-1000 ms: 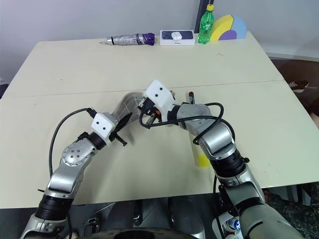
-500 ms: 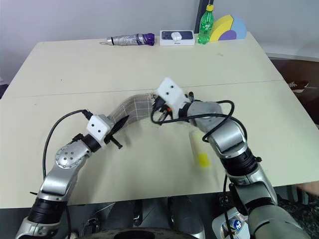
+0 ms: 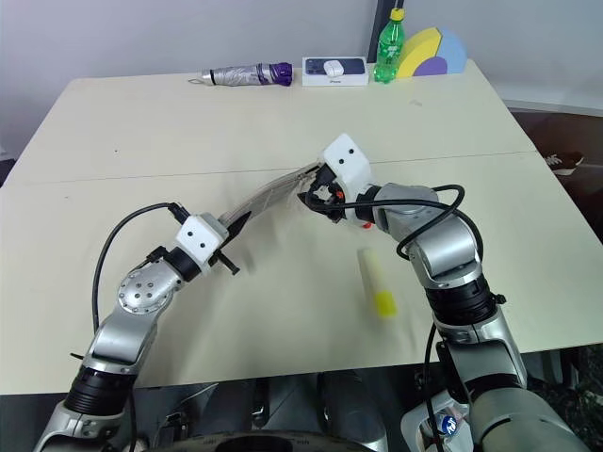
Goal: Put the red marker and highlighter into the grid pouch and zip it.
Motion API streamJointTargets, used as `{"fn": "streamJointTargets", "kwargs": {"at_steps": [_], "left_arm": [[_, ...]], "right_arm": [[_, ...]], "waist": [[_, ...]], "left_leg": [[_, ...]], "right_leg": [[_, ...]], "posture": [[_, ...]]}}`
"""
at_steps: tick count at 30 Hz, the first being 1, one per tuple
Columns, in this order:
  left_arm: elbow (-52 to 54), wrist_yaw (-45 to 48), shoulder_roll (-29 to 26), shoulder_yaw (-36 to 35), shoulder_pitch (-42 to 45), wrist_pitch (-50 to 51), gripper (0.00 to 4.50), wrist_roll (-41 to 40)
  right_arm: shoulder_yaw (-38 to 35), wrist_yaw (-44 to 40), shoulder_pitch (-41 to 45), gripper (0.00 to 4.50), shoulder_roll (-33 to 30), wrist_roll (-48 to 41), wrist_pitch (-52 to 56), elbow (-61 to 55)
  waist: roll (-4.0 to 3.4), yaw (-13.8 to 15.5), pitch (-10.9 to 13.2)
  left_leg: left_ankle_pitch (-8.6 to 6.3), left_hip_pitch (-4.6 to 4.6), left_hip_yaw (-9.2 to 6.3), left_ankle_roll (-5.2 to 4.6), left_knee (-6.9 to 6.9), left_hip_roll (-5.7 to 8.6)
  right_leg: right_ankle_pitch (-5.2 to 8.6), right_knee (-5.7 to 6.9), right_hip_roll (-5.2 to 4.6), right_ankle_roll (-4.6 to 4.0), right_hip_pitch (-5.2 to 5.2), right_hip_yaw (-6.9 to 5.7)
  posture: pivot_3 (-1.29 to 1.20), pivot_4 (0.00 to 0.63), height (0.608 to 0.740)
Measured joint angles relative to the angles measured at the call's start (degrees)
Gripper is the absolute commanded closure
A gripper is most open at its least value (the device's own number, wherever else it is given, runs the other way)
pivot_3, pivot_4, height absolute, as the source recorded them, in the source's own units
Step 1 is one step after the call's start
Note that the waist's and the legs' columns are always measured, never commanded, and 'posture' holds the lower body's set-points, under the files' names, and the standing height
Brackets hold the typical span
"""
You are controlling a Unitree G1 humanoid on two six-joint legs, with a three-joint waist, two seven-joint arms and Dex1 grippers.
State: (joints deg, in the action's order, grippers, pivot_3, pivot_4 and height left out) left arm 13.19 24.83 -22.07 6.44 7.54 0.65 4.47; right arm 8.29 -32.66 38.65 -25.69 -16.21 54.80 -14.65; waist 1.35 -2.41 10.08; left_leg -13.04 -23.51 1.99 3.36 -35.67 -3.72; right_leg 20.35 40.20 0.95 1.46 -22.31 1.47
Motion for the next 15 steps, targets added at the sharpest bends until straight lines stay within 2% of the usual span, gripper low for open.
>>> {"fn": "streamJointTargets", "kwargs": {"at_steps": [5,8,12,15], "left_arm": [[-0.7,-0.2,0.3,0.8,0.0,-0.4,4.50,0.8],[-1.0,-0.3,0.3,0.9,0.0,-1.2,4.50,1.3],[-1.3,-0.3,0.3,0.9,0.0,-1.5,4.50,1.7],[-1.4,-0.4,0.1,1.0,0.0,-2.4,4.50,2.6]], "right_arm": [[-1.6,1.7,0.0,1.72,1.7,-1.0,1.1,0.1],[-2.1,2.7,0.0,2.53,2.6,-1.1,1.7,0.4],[-3.3,3.8,0.5,4.46,4.5,-2.6,2.6,1.0],[-3.3,4.3,1.1,4.46,4.8,-3.0,3.0,1.0]], "waist": [[0.00,0.0,0.0],[0.00,0.0,0.0],[0.00,0.0,0.0],[0.00,0.0,0.0]], "left_leg": [[0.00,0.00,0.00,0.00,0.00,0.00],[0.00,0.00,0.01,0.00,0.00,0.00],[0.00,0.00,0.01,0.00,0.00,0.00],[0.00,0.00,0.01,0.00,0.00,0.00]], "right_leg": [[0.00,0.00,0.01,0.00,-0.01,0.00],[0.00,0.00,0.00,0.00,0.00,0.00],[0.00,0.00,0.00,0.00,-0.01,0.00],[0.00,0.00,0.00,0.00,0.00,0.00]], "posture": [[0.00,0.150,0.740],[0.00,0.150,0.740],[0.00,0.150,0.740],[0.00,0.150,0.740]]}}
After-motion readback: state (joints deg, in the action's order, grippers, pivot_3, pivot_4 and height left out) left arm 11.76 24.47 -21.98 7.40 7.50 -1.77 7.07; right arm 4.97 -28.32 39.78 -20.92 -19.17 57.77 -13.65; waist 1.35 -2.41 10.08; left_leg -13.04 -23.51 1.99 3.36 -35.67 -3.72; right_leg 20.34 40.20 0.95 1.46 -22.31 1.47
